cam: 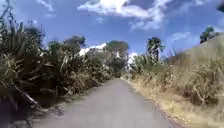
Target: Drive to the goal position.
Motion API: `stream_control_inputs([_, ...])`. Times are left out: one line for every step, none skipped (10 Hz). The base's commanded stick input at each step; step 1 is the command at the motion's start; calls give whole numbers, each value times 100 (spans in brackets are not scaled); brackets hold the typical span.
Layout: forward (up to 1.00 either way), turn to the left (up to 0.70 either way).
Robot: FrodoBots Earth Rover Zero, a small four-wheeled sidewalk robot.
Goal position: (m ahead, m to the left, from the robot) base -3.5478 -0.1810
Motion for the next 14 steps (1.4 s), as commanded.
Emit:
stream_control_inputs([70, 0])
stream_control_inputs([70, 0])
stream_control_inputs([70, 0])
stream_control_inputs([70, 0])
stream_control_inputs([70, 0])
stream_control_inputs([70, 0])
stream_control_inputs([70, 0])
stream_control_inputs([70, 0])
stream_control_inputs([70, 0])
stream_control_inputs([70, 0])
stream_control_inputs([70, -12])
stream_control_inputs([70, -12])
stream_control_inputs([70, -12])
stream_control_inputs([70, -10])
